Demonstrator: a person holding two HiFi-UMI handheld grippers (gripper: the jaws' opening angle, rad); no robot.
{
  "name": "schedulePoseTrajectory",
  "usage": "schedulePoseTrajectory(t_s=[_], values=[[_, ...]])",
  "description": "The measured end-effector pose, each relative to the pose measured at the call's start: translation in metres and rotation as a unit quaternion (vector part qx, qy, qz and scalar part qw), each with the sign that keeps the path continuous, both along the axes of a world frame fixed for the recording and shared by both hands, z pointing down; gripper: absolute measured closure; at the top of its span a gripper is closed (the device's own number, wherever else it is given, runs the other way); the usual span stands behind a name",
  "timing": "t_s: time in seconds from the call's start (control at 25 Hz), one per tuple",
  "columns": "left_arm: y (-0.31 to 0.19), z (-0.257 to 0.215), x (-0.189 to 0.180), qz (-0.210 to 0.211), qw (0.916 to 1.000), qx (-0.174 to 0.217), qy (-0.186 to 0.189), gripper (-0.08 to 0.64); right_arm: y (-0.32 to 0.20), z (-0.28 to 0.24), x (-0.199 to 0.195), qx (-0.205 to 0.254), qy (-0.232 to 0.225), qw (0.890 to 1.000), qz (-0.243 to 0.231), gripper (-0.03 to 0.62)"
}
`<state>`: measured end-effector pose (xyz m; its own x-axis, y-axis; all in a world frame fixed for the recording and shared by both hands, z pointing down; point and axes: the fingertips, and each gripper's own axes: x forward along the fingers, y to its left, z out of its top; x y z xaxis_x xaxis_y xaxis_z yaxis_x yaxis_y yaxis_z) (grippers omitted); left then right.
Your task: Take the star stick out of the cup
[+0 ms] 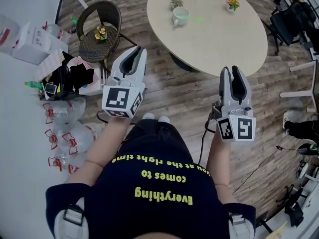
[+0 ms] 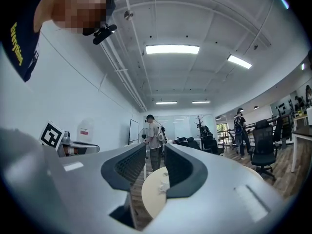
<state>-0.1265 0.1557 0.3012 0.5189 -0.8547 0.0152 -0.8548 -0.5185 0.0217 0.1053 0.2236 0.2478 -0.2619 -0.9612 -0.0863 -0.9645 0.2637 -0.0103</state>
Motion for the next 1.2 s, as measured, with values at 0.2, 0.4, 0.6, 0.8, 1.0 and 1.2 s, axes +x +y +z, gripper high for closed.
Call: schedulePoseTrajectory(t_s=[0.2, 0.4, 0.6, 0.8, 1.0, 1.2], values=[[-0.001, 0.0, 0.012, -0.01, 0.9999, -0.009, 0.004, 0.394, -0.005, 0.0, 0.01, 0.0, -0.005, 1.0, -0.014, 0.397], [-0.007, 0.006, 0.023, 0.003, 0.9999, -0.015, -0.006, 0.324, -0.012, 0.006, 0.009, 0.001, -0.014, 1.0, -0.026, 0.34], [-0.03, 0.006, 0.033, 0.017, 0.9998, -0.006, -0.005, 0.274, -0.034, 0.013, 0.014, -0.008, -0.015, 1.0, -0.02, 0.288], [-0.071, 0.003, 0.033, 0.025, 0.9997, -0.003, -0.001, 0.26, -0.078, 0.009, 0.005, -0.01, -0.006, 0.999, -0.03, 0.284], [-0.121, 0.001, 0.024, 0.026, 0.9997, 0.001, -0.003, 0.247, -0.13, 0.004, -0.009, -0.008, -0.003, 0.999, -0.036, 0.276], [-0.166, -0.005, 0.013, 0.036, 0.9993, 0.012, -0.001, 0.245, -0.175, 0.003, -0.021, -0.008, 0.005, 1.0, -0.028, 0.275]])
